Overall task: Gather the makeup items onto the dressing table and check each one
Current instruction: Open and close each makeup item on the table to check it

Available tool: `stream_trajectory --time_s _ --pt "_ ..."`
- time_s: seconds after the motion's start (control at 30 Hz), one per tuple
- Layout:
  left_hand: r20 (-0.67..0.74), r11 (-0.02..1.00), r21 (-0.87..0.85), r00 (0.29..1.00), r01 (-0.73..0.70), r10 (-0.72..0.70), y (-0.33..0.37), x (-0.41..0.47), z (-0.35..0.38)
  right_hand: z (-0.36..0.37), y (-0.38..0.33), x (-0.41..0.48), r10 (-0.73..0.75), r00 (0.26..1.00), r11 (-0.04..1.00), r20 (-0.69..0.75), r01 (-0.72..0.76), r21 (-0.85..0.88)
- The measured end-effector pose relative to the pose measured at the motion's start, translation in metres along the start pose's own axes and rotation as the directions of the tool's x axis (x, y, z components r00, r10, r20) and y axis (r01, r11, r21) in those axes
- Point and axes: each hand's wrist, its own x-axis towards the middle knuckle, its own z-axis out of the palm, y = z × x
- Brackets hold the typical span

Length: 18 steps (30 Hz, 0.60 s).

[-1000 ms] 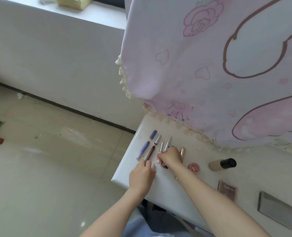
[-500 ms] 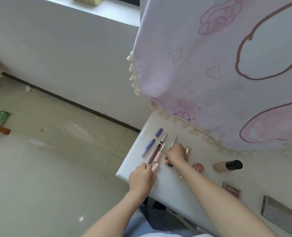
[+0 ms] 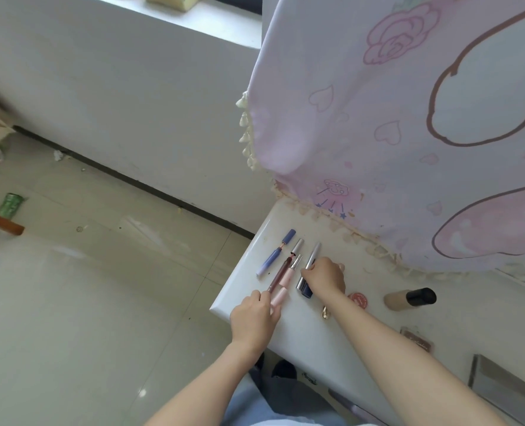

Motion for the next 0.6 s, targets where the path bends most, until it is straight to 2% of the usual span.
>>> stream_trajectory --time_s 0.13,0.27,0.4,0.5,0.6 --pt "-0.017 0.999 -0.010 0.999 0.033 -0.033 -0.008 -0.002 -0.004 0.002 -0.003 -0.003 -0.002 0.998 0.992 -0.059 -0.005 -0.129" --pt "-0.035 0.997 -0.038 0.997 0.065 -0.066 -0.013 -0.001 -0.010 0.004 -0.004 -0.002 0.003 1.000 0.982 -0.028 -0.008 -0.187" --pt "-0.088 0.998 -0.048 0.995 0.039 -0.043 -0.012 0.003 -0.016 0.000 -0.005 -0.004 0.021 1.000 0.991 -0.016 -0.023 -0.134" --pt "-0.200 0.995 -0.071 0.979 -0.064 0.048 -0.006 0.011 -0.025 -0.017 -0.004 -0.015 -0.011 0.997 0.996 -0.070 0.005 -0.086" --pt "-0.362 0.955 -0.103 0.905 -0.278 0.225 0.006 0.026 -0.036 -0.047 0.003 -0.034 -0.104 0.985 0.994 -0.135 0.101 -0.030"
